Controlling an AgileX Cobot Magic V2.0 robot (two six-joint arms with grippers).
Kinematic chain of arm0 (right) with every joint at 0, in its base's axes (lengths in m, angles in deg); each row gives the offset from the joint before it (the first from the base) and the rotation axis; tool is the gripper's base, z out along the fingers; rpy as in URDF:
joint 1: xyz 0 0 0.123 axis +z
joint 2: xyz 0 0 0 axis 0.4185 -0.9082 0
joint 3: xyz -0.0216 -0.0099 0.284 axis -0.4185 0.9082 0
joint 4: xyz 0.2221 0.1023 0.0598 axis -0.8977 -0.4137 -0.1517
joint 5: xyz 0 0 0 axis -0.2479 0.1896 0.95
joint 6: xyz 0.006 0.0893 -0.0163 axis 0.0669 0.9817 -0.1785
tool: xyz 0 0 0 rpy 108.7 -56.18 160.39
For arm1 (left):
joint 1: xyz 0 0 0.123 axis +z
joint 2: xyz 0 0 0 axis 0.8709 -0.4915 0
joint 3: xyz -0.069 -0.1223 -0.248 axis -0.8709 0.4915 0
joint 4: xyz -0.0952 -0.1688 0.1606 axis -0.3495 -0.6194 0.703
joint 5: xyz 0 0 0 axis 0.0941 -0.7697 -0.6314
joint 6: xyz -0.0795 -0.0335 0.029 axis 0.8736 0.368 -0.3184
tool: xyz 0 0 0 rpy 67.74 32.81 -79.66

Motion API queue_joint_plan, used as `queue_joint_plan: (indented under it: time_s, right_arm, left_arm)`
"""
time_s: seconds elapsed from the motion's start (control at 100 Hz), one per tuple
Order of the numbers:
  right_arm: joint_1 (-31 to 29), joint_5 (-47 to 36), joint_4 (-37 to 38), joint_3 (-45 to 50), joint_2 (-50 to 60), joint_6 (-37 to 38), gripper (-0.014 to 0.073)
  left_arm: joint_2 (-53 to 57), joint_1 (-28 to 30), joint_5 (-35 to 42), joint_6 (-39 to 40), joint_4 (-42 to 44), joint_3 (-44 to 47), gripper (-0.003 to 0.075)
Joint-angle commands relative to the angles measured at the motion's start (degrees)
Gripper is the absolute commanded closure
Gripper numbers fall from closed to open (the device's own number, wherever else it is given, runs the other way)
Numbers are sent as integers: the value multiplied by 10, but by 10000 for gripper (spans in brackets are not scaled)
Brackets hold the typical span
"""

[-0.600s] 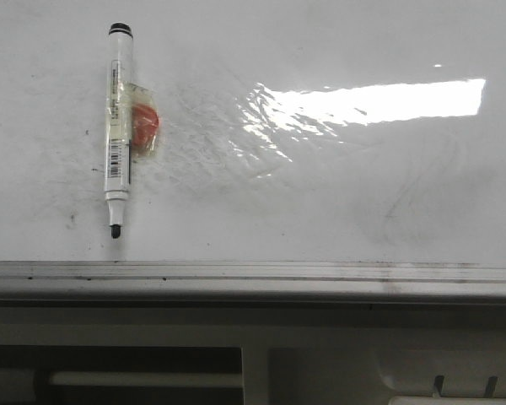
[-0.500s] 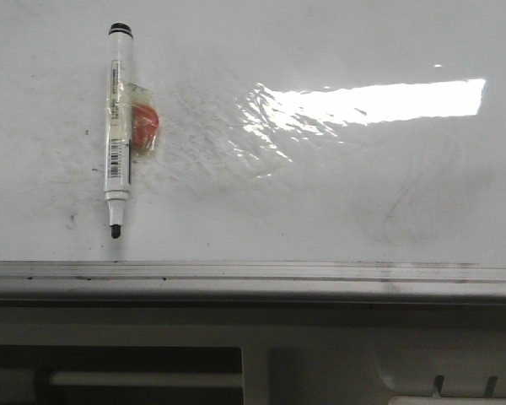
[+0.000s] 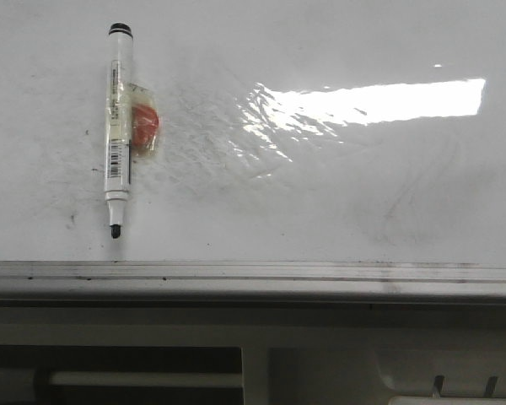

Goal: Write number 8 on whiteboard

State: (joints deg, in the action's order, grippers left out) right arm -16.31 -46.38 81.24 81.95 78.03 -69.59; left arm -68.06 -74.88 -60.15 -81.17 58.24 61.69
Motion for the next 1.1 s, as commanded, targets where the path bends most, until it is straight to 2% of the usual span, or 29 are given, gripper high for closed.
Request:
queue_joint_plan:
  time_s: [0.0,0.4,0.52,0.66,0.77,0.82,0.92,1.0,1.09]
  right_arm:
    - [-4,-32,2,6,12,-3,637]
    - [-4,-48,3,6,12,-3,637]
    - [-4,-129,1,6,12,0,637]
    - [-4,-243,-57,6,12,2,637]
    - [-4,-263,-97,6,12,3,637]
    - [-4,-259,-131,6,12,3,637]
    - [-4,-253,-176,6,12,3,637]
    - [-4,-254,-189,4,12,3,637]
    - [-4,-252,-203,-3,12,3,637]
  left_arm:
    - [16,-1,21,4,-7,22,741]
    - [16,-1,21,4,-7,22,741]
    - [16,-1,21,4,-7,22,741]
    - [16,-1,22,4,-6,22,741]
    - [16,-1,45,5,-13,22,741]
    - [16,-1,86,7,-73,22,741]
    - [16,-1,174,7,-291,22,741]
    - [16,-1,234,7,-352,22,741]
    - [16,-1,266,7,-402,22,741]
